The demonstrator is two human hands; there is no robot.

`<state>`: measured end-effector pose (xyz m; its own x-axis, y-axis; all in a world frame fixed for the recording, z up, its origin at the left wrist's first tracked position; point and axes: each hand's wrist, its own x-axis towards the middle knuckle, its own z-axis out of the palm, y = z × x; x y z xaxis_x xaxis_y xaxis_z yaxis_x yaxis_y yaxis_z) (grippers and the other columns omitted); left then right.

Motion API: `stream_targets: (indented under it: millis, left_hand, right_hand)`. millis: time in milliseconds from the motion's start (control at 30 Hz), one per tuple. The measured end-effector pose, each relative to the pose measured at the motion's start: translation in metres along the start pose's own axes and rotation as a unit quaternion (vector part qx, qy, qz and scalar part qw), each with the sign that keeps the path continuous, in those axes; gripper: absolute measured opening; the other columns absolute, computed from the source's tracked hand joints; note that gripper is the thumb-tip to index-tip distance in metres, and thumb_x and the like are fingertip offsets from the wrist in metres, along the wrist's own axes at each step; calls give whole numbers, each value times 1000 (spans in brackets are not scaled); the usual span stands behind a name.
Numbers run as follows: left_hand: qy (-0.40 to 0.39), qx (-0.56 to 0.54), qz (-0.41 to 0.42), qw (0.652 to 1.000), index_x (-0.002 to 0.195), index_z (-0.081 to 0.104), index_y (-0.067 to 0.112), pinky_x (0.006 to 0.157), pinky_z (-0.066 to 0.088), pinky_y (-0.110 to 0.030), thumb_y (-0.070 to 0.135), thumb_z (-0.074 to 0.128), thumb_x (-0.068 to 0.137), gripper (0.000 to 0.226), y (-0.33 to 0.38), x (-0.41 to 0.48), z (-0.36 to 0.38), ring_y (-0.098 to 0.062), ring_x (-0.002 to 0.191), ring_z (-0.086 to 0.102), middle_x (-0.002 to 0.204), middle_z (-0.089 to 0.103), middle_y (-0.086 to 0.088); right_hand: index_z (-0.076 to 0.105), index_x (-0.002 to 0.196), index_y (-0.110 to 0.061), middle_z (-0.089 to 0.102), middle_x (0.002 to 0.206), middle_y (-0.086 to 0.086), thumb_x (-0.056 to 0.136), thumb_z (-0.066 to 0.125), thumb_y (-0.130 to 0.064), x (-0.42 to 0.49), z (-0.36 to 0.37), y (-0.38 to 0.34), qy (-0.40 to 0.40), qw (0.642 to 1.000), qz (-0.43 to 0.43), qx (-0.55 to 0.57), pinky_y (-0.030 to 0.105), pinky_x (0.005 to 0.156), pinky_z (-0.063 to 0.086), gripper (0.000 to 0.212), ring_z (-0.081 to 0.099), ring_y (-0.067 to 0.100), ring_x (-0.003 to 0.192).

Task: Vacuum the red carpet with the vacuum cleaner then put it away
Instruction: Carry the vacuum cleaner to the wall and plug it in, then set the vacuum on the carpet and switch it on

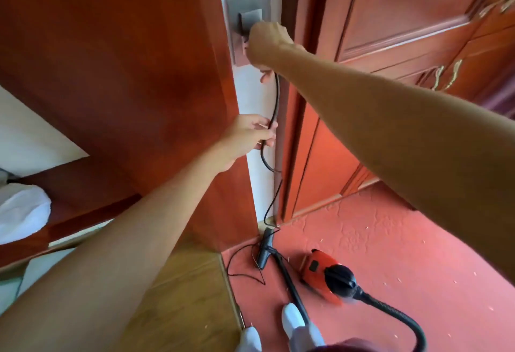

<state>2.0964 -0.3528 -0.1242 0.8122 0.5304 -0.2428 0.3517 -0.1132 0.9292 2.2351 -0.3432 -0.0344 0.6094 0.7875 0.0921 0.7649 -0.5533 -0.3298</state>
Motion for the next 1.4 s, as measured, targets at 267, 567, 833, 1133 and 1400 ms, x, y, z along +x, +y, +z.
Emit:
stream_targets:
  millis: [267,567,833,1133,1400]
  left_hand:
    - [17,161,51,985,97,61,22,89,51,-39,6,48,78,28,-74,0,34,-32,100,63,102,67,-15]
    - [-236,414,-21,879,110,67,14,96,48,-35,13,56,92,22,-172,-35,138,-28,114,60,119,64,-8]
    - [-366,493,-48,788,93,71,17,88,55,-41,17,51,89,21,-199,-41,253,-33,97,68,101,74,-12]
    - [-333,498,-60,798,82,66,23,81,54,-40,17,48,91,21,-280,-3,336,-34,98,65,102,72,-9]
    - [-333,491,-79,801,106,70,6,91,51,-42,11,45,95,28,-440,70,386,-36,108,62,115,68,-15]
  right_hand:
    - [64,96,-6,68,106,19,91,43,-12,-115,46,60,44,997,65,5,34,66,36,23,63,43,96]
    - [63,85,-1,67,103,22,88,47,-3,-319,169,223,-229,943,236,-42,35,64,45,17,66,39,88]
    - [67,99,-1,68,103,17,89,47,-6,-421,218,323,-288,912,289,-47,34,61,40,23,67,37,88]
    - [65,102,-3,66,103,15,90,45,-6,-421,304,420,-298,919,255,-34,33,62,40,24,66,35,87]
    - [61,113,-5,61,117,14,89,44,-8,-383,474,469,-288,932,218,-32,39,89,45,30,56,33,111]
